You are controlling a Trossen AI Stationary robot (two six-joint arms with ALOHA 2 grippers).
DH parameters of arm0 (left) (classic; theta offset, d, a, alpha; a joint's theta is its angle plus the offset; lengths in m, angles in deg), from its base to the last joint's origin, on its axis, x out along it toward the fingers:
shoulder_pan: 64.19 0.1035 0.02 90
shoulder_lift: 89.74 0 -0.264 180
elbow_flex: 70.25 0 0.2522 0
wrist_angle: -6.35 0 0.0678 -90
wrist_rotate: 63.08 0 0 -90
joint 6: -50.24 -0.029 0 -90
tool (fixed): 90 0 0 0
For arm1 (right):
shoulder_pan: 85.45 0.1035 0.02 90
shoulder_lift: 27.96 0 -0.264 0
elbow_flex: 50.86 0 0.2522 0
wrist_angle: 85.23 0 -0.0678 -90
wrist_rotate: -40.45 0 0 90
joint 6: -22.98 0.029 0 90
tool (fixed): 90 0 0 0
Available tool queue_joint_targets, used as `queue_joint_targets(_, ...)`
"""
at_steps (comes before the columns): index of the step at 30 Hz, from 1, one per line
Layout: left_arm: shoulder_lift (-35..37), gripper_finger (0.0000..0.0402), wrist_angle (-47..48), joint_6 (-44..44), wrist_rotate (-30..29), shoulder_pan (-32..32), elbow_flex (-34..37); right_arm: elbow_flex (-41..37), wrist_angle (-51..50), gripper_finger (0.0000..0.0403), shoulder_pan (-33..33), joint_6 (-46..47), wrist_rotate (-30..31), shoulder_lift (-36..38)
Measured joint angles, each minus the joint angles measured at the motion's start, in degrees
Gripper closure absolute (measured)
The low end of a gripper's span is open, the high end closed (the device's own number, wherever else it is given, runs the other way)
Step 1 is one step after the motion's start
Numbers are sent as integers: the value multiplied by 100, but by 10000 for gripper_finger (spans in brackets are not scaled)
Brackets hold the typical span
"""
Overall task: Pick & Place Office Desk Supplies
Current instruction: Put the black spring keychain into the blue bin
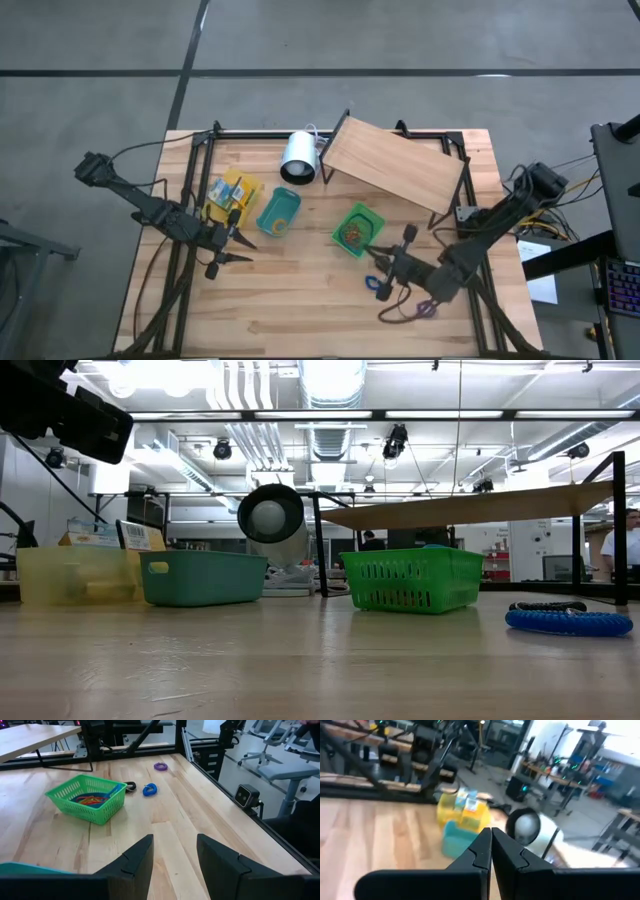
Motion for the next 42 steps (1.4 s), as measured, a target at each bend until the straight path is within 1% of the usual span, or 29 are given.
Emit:
queue_joint_targets(3,0,249,1,0,0,1,0,-2,-688,394,61,977,-35,-63)
queue_joint_targets(5,2,249,4,0,0,1,0,-2,-1482,394,101,1793,-306,-14)
queue_joint_targets(8,2,249,6,0,0,1,0,-2,-2959,394,106,3114,-943,52)
queue_joint_targets(11,1,249,8,0,0,1,0,24,-4438,394,49,4629,-1638,68)
queue_joint_targets(13,2,249,8,0,0,1,0,112,-5363,394,-9,5561,-2320,56)
queue_joint_targets(14,2,249,10,0,0,1,0,143,-5685,394,-55,5904,-2704,48)
queue_joint_targets(16,2,249,10,0,0,1,0,157,-5962,394,-143,6294,-3389,31)
queue_joint_targets(17,2,249,11,1,0,0,0,154,-6011,392,-176,6339,-3610,26)
queue_joint_targets(18,2,249,12,0,-1,1,0,143,-6015,389,-206,6333,-3710,26)
queue_joint_targets(20,1,249,19,0,-1,1,0,112,-6040,374,-242,6143,-3716,26)
queue_joint_targets(22,0,249,21,0,0,1,0,77,-6170,349,-285,5730,-3725,26)
queue_joint_targets(24,2,249,21,0,0,1,0,39,-6157,317,-309,5110,-3757,26)
queue_joint_targets(27,0,249,21,0,0,1,0,-8,-6150,271,-318,3753,-4054,26)
queue_joint_targets(29,1,249,22,0,0,1,0,-57,-6045,248,-315,2917,-4295,26)
queue_joint_targets(31,2,249,37,0,0,1,0,-131,-5892,233,-325,2525,-4344,26)
queue_joint_targets(35,2,249,111,0,-2,1,0,-276,-5554,226,-452,2419,-4367,26)
queue_joint_targets(40,2,249,248,2,-1,1,0,-531,-4886,234,-640,2344,-4864,26)
queue_joint_targets(42,0,249,304,2,0,0,0,-686,-4616,238,-690,2340,-4910,26)
